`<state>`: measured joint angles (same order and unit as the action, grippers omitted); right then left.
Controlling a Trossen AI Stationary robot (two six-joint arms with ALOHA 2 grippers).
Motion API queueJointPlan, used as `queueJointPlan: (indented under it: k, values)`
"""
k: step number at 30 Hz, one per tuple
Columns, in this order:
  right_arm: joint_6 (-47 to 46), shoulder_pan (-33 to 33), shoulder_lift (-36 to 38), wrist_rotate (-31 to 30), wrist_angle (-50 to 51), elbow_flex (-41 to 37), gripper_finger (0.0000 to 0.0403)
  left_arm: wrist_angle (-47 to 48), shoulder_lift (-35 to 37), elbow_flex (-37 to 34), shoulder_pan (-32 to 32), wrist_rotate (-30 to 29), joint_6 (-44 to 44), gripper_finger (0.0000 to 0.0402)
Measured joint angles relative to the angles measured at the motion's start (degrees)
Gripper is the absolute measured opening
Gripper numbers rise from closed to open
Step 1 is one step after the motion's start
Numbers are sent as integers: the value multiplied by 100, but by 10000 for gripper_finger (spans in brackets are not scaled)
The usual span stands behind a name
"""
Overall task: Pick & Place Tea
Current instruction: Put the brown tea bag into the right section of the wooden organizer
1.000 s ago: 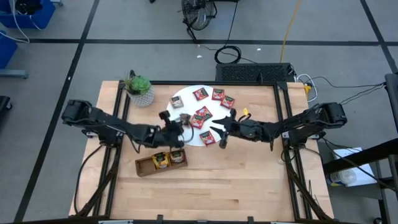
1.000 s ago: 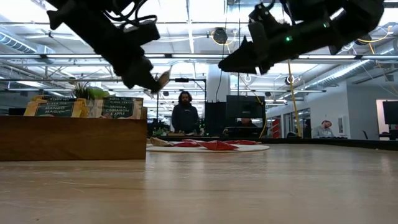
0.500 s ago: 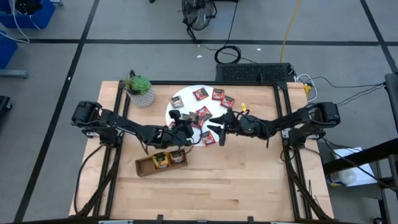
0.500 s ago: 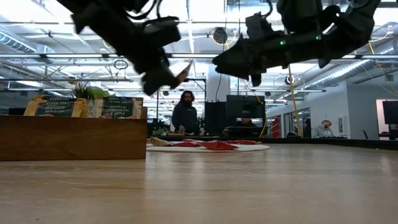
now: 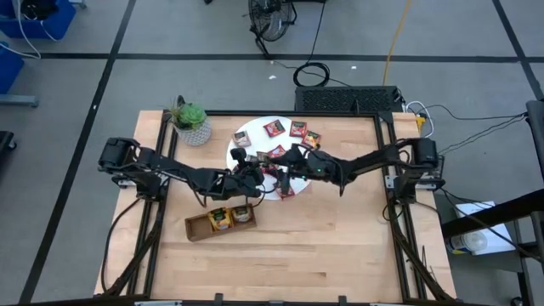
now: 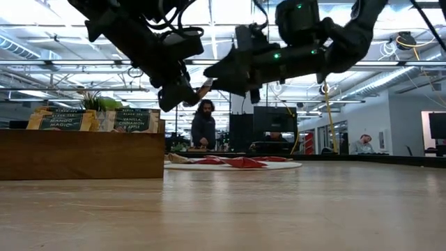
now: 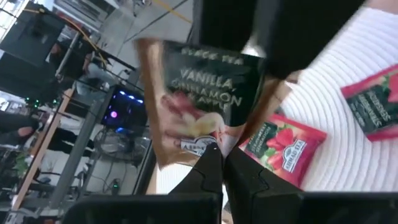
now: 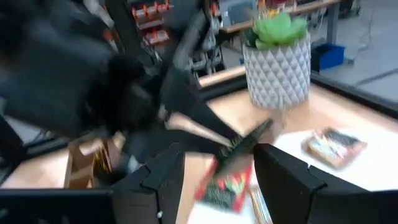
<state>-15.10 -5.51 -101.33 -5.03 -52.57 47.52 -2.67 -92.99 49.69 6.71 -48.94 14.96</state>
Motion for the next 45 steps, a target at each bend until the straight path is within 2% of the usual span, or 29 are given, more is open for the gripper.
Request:
queueJointPlan:
  k: [8,12,15,18,19,25,29,32,35,39,42,45]
  values:
    - [-264,-201,-331,380,6,220,176,126,0,2,97,-60,-63,7]
    - [-268,-202,-319,368,-14,245,159,272,0,1,103,-85,-166,5]
    - [-74,-197,-318,361,-52,245,116,339,0,2,118,-108,-280,6]
    - [266,-158,-315,362,-119,245,34,287,0,2,133,-101,-485,24]
    - [436,-134,-314,360,-121,245,18,256,0,2,151,-69,-530,32]
    - [1090,68,-114,-71,228,245,1,332,27,2,354,-4,-776,63]
    - [1727,299,365,-1061,1220,243,1,472,356,2,645,186,-838,70]
    - [1989,455,820,-1157,2015,245,1,758,762,2,808,450,-961,71]
    - [2034,570,1259,-380,2784,245,1,768,1196,5,783,1187,-1158,71]
    - [1698,650,1711,682,3617,245,0,784,1537,7,413,3183,-1310,71]
    - [1468,696,1854,957,3760,245,0,756,1561,7,31,4569,-1694,71]
    - [1431,791,1825,973,3702,245,0,524,1378,5,-260,5268,-2008,72]
